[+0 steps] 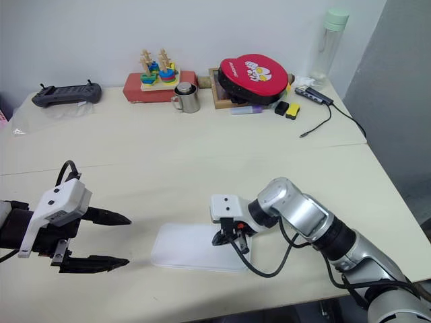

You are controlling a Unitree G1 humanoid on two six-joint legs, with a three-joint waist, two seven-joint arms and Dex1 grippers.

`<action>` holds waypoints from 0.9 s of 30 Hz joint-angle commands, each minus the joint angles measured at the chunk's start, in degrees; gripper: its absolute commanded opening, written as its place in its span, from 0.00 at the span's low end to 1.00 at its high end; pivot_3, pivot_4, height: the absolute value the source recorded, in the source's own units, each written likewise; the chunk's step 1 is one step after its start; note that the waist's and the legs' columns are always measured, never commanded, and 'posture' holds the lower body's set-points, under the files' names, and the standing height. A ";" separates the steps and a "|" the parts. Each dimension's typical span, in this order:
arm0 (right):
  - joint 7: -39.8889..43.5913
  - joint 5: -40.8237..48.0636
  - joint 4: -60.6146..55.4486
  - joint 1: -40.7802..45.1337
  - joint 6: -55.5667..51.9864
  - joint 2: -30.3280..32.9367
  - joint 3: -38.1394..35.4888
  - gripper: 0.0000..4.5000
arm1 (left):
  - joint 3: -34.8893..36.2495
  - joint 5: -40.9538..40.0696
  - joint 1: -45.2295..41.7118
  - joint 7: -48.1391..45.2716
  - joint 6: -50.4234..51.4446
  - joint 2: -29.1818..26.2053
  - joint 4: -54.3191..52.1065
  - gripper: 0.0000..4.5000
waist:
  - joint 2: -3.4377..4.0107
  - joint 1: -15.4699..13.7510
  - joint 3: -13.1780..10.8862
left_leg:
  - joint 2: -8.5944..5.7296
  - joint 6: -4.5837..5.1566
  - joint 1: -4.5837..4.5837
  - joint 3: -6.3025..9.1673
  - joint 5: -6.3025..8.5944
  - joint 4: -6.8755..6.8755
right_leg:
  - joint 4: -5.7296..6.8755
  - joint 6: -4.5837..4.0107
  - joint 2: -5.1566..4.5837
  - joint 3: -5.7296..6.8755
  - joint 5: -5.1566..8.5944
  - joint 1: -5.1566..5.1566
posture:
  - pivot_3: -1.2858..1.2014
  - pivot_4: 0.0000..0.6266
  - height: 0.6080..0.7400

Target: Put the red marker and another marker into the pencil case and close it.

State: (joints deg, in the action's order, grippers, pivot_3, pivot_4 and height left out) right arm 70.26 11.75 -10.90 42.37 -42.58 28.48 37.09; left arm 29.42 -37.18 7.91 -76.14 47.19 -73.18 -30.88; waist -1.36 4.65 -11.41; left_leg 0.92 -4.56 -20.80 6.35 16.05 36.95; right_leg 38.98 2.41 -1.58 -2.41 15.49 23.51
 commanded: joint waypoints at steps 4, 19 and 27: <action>-1.94 3.56 -4.31 1.88 -2.57 2.97 -10.24 0.00 | 7.02 -0.49 -0.20 14.94 4.70 11.25 -2.07 1.00 | -0.01 -0.04 0.00 | 0.02 0.00 -0.05 0.02 0.00 0.00 | -0.02 -0.01 0.00 0.00 -0.01 0.03 | 0.52 0.24 1.00; -19.50 6.89 -6.17 -7.59 -8.66 -0.56 -25.75 0.00 | 13.66 -5.19 -1.70 56.66 12.62 47.87 -12.22 1.00 | -0.15 -0.86 0.11 | -0.04 -0.01 -0.05 0.01 0.00 0.03 | -0.05 0.04 -0.09 -0.04 -0.06 -0.04 | 0.52 0.24 1.00; -34.78 5.51 -6.21 -17.91 -9.12 -8.35 -32.63 0.00 | 12.14 -3.22 -1.90 75.13 7.78 64.93 -15.38 1.00 | -0.43 -2.47 0.22 | -0.08 -0.04 0.00 0.05 -0.01 0.13 | -0.07 0.01 -0.10 -0.02 -0.15 -0.19 | 0.52 0.24 1.00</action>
State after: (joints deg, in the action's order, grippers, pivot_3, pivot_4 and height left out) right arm 38.78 17.71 -15.51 24.73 -52.81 20.46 7.23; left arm 41.60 -41.27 5.88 -4.06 56.97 -8.36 -44.17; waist -1.79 2.17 -11.19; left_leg 0.83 -4.60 -20.81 6.40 16.03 37.11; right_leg 38.91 2.42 -1.68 -2.44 15.33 23.32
